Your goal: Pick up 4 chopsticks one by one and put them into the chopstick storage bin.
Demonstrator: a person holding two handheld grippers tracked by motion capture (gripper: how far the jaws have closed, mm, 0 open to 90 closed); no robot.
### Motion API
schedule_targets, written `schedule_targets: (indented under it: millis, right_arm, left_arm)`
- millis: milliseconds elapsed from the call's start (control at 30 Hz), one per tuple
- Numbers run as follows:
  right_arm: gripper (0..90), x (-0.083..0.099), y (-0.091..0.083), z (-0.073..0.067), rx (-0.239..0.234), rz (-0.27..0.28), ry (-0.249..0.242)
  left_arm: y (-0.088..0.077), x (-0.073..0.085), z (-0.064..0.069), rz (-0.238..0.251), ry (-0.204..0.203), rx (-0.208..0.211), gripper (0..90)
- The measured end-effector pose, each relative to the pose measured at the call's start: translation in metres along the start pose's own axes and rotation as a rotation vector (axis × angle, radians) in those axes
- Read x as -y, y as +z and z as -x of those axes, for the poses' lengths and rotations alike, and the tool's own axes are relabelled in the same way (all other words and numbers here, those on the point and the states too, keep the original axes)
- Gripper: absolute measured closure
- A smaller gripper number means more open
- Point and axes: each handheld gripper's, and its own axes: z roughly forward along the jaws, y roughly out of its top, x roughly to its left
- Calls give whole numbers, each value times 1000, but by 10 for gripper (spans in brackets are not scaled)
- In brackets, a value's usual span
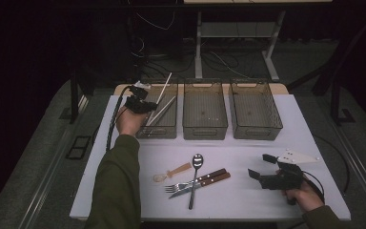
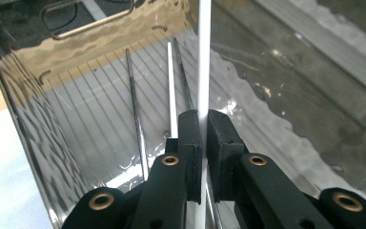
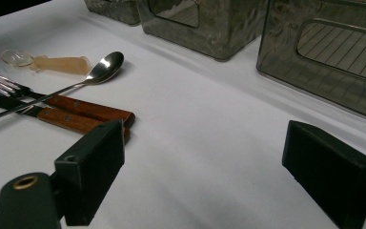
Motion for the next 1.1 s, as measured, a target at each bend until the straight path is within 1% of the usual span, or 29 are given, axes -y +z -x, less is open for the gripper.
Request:
schedule_targets:
  millis: [167, 233, 267, 300, 433, 500, 600, 667, 700, 733, 767, 867, 967, 1033, 1100]
  right_arm:
    - [144, 0, 0, 0, 0, 0, 0]
    - [144, 0, 0, 0, 0, -1, 0]
    - [143, 0, 0, 0, 0, 1, 0]
    - [144, 0, 0, 0, 0, 1, 0]
    - [144, 0, 0, -1, -1, 1, -1]
    - [144, 0, 0, -1, -1, 1, -1]
    - [144, 0, 0, 0, -2, 0, -5]
    - [143, 0, 1, 0, -2, 1, -7]
    - [143, 0, 1, 0, -1, 0, -6]
    - [143, 0, 1, -1, -2, -4, -4]
    - [144, 0, 1, -1, -2, -6, -5]
    - [144, 0, 1, -1, -1, -7, -5]
    - [143, 0, 1, -1, 0, -8, -6]
    - [144, 0, 1, -1, 2, -8, -9]
    - [144, 0, 2, -1, 4, -7, -5]
  left_arm:
    - [2, 0, 1, -8, -19, -33, 841]
    - [2, -1, 1, -6, -21, -46, 823]
    - [1, -1, 1, -5, -20, -59, 767]
    - [1, -1, 1, -7, -22, -63, 726]
    - [0, -1, 1, 0, -27, -66, 641]
    - [0, 0, 0, 11, -32, -58, 595]
    - [-3, 1, 1, 36, -28, -52, 522]
    - [-5, 3, 2, 64, -32, -32, 469]
    - [-6, 3, 3, 66, -31, -19, 445]
    - [-7, 4, 4, 67, -25, -16, 427]
    - [-9, 4, 5, 72, -14, -17, 412]
    - [-17, 7, 8, 98, -7, 2, 369]
    - [-26, 9, 12, 100, 7, 17, 317]
    - [-32, 11, 15, 110, 10, 30, 286]
    - [-37, 14, 19, 132, 10, 44, 268]
